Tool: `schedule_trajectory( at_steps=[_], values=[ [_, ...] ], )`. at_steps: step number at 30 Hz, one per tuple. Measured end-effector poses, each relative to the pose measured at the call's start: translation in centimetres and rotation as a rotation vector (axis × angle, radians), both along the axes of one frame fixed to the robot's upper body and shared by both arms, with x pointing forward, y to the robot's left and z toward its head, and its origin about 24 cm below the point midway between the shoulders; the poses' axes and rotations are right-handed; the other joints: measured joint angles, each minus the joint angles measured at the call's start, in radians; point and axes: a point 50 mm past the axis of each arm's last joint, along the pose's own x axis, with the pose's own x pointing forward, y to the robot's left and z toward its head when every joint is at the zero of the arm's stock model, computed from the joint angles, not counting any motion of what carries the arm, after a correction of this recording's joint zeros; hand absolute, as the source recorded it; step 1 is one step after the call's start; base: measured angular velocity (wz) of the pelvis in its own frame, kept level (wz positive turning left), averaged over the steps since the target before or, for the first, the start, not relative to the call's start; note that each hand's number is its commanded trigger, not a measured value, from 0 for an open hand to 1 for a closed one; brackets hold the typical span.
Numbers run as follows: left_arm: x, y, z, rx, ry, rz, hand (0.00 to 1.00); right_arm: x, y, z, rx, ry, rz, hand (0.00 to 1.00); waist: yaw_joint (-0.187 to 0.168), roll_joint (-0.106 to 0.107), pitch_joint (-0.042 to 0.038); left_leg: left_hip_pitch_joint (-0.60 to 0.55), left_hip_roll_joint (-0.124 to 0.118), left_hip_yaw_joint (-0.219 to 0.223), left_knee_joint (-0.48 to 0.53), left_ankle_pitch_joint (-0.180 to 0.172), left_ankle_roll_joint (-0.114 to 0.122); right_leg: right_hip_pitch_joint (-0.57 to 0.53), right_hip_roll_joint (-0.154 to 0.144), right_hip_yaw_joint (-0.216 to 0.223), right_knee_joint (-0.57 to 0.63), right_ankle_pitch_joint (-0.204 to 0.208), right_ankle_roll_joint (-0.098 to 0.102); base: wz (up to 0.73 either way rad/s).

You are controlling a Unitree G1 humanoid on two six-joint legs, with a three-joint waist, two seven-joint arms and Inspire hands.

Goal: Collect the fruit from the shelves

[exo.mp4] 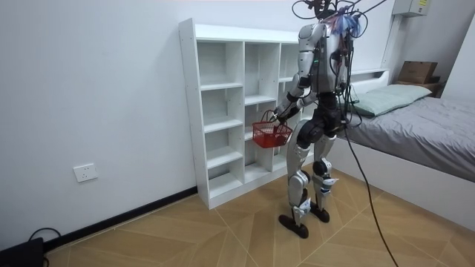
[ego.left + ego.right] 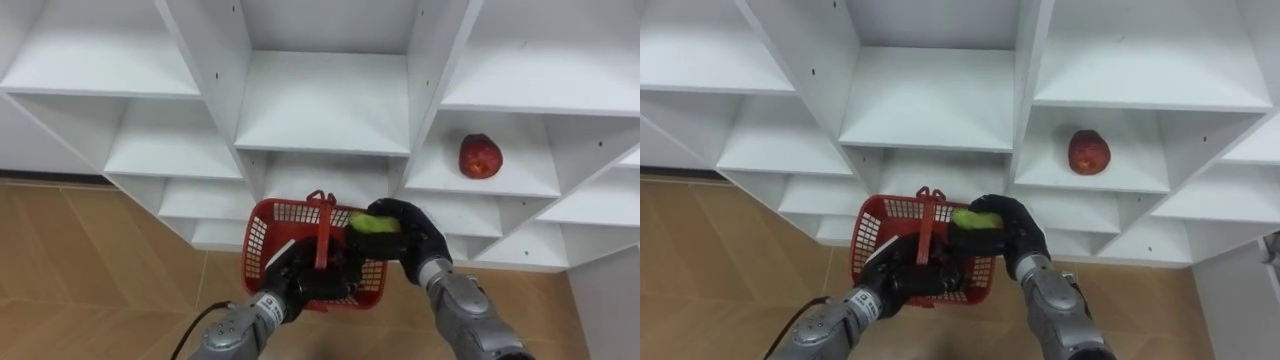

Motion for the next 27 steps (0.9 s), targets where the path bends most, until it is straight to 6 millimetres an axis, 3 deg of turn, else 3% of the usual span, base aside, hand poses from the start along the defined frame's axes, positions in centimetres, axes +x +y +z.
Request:
schedule_trajectory(
  at_steps=[22, 27],
  values=[
    [-0.18, -0.5, -0.06, -0.041, 0.018, 0.006, 1.0, 0.1, 0.14, -0.02, 0.095, 0.021, -0.082, 1.0, -0.004, -0.003, 0.0031, 0.018, 0.0, 0.002, -0.005, 0.0, 0.0, 0.025, 0.001, -0.005, -0.017, 0.0, 0.0, 0.0],
    [-0.21, -0.78, -0.04, -0.117, 0.046, 0.046, 1.0, 0.08, 0.38, -0.06, 0.097, 0.025, -0.09, 1.0, -0.004, -0.005, 0.0044, 0.026, 0.0, 0.004, -0.015, 0.0, 0.0, 0.029, 0.001, -0.002, -0.021, 0.0, 0.001, 0.0]
  ],
)
